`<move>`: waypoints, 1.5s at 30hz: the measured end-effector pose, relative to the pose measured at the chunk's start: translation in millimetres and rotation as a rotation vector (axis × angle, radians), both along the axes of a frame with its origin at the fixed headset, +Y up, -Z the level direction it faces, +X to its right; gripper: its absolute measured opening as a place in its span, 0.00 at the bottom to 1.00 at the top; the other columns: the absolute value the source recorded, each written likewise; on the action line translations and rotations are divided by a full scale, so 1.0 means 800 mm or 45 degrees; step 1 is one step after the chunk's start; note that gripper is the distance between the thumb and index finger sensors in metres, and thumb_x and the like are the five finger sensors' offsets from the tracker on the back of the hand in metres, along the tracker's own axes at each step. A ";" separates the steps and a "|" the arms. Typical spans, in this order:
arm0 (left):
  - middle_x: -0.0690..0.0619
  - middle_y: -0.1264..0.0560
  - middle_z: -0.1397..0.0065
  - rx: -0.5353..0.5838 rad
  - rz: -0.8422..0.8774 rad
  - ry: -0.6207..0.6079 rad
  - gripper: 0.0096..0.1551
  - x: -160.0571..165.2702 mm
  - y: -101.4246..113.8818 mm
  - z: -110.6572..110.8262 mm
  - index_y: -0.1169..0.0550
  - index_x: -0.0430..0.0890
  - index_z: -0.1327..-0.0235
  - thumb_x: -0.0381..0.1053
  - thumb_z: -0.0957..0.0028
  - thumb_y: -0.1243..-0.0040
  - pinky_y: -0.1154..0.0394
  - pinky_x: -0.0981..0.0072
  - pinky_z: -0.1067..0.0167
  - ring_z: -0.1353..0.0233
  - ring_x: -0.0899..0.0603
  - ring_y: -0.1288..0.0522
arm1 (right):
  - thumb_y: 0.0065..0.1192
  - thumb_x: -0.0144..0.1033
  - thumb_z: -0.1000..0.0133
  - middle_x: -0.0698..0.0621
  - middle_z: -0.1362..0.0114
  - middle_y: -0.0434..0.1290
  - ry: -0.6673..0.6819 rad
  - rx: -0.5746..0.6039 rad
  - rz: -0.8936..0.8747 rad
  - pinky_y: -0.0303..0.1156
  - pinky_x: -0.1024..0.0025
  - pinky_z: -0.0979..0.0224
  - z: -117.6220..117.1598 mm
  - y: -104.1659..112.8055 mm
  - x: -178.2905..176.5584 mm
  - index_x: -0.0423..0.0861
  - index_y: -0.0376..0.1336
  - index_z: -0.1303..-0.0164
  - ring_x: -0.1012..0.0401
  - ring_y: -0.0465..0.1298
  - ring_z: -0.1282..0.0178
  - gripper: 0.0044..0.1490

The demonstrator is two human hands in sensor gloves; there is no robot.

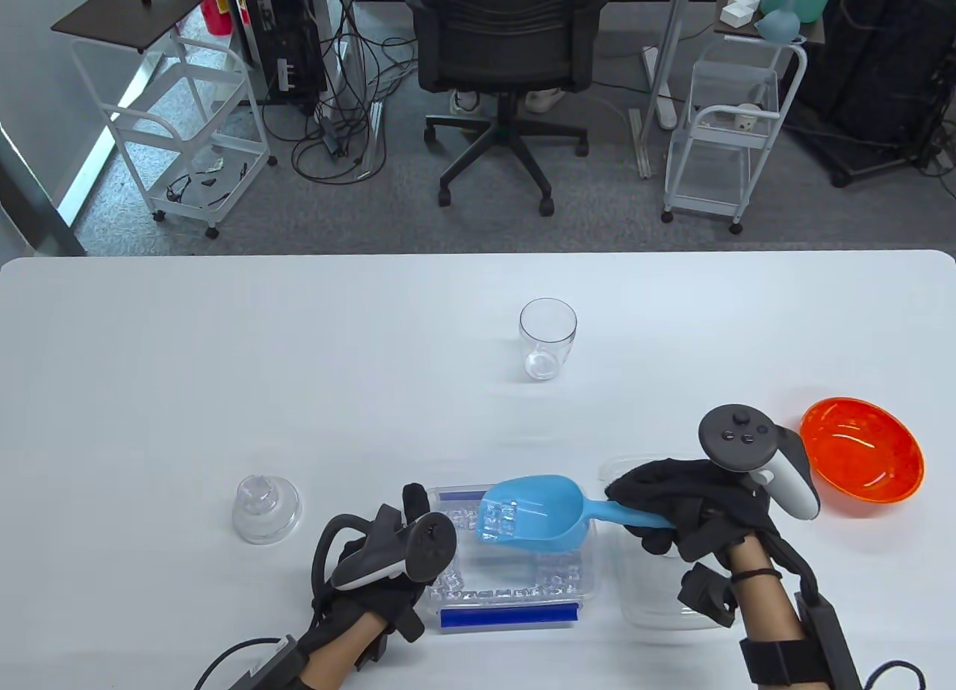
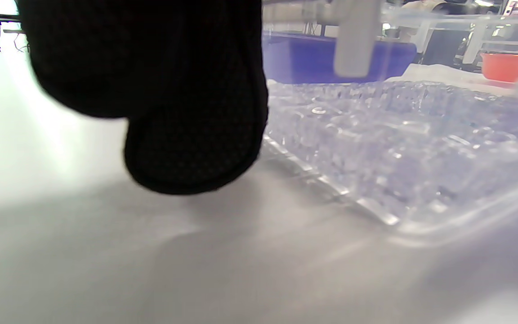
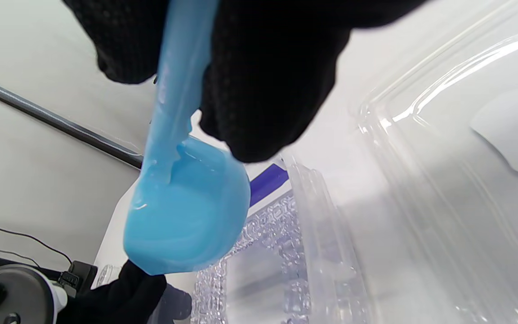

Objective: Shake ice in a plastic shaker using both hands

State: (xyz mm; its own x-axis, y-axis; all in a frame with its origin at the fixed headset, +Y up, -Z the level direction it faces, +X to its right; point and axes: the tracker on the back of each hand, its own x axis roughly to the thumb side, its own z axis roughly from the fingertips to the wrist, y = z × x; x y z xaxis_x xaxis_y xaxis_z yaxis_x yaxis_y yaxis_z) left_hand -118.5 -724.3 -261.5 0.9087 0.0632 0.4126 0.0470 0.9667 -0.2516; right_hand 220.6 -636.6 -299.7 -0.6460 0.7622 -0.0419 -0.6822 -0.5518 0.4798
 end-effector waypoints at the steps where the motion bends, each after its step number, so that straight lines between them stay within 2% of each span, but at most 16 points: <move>1: 0.33 0.17 0.46 -0.001 0.001 0.000 0.39 0.000 0.000 0.000 0.56 0.15 0.28 0.46 0.32 0.67 0.17 0.62 0.64 0.58 0.42 0.12 | 0.61 0.45 0.42 0.48 0.63 0.84 -0.010 -0.007 -0.015 0.79 0.75 0.76 -0.003 0.002 0.002 0.38 0.75 0.42 0.60 0.84 0.77 0.29; 5: 0.33 0.17 0.46 -0.003 0.001 0.000 0.39 0.000 0.000 0.000 0.56 0.15 0.28 0.46 0.32 0.67 0.17 0.62 0.64 0.58 0.42 0.12 | 0.61 0.44 0.42 0.47 0.63 0.83 -0.086 0.007 -0.053 0.78 0.75 0.76 -0.012 0.013 0.009 0.37 0.75 0.42 0.60 0.84 0.77 0.29; 14: 0.33 0.17 0.46 -0.007 0.003 0.002 0.40 -0.001 0.000 -0.001 0.56 0.15 0.28 0.46 0.32 0.67 0.17 0.62 0.64 0.58 0.42 0.12 | 0.60 0.45 0.41 0.48 0.62 0.83 -0.480 0.142 -0.022 0.79 0.75 0.74 -0.032 0.045 0.011 0.38 0.75 0.41 0.60 0.84 0.76 0.30; 21: 0.33 0.17 0.46 -0.014 -0.001 0.001 0.40 -0.001 0.000 -0.001 0.56 0.16 0.28 0.46 0.32 0.67 0.17 0.62 0.64 0.58 0.42 0.12 | 0.58 0.47 0.40 0.50 0.59 0.83 -0.773 0.256 0.111 0.79 0.77 0.71 -0.043 0.043 0.005 0.40 0.72 0.37 0.62 0.84 0.73 0.30; 25: 0.33 0.17 0.47 -0.020 0.004 0.002 0.40 -0.001 0.000 -0.001 0.56 0.15 0.28 0.46 0.32 0.67 0.17 0.62 0.64 0.58 0.42 0.12 | 0.56 0.47 0.39 0.50 0.57 0.82 -0.825 0.240 0.144 0.80 0.77 0.69 -0.054 0.040 0.003 0.41 0.71 0.34 0.62 0.84 0.70 0.31; 31: 0.33 0.17 0.47 -0.021 0.006 0.003 0.40 -0.001 -0.001 -0.002 0.56 0.15 0.28 0.46 0.32 0.67 0.17 0.62 0.64 0.58 0.42 0.12 | 0.54 0.49 0.38 0.52 0.55 0.81 -0.911 0.250 0.231 0.80 0.79 0.67 -0.070 0.050 0.004 0.43 0.69 0.33 0.63 0.84 0.68 0.31; 38: 0.33 0.17 0.46 -0.021 0.006 0.003 0.40 -0.001 -0.001 -0.002 0.56 0.15 0.28 0.46 0.32 0.67 0.17 0.62 0.64 0.58 0.42 0.12 | 0.54 0.49 0.38 0.52 0.55 0.82 -0.899 0.290 0.297 0.80 0.79 0.67 -0.079 0.053 -0.011 0.43 0.69 0.33 0.63 0.84 0.68 0.31; 45: 0.34 0.17 0.47 -0.021 0.010 0.004 0.40 -0.001 -0.001 -0.002 0.56 0.16 0.28 0.46 0.32 0.67 0.17 0.62 0.64 0.58 0.42 0.12 | 0.55 0.49 0.38 0.52 0.55 0.82 -0.884 0.393 0.473 0.80 0.78 0.67 -0.083 0.057 -0.031 0.44 0.70 0.33 0.63 0.84 0.68 0.30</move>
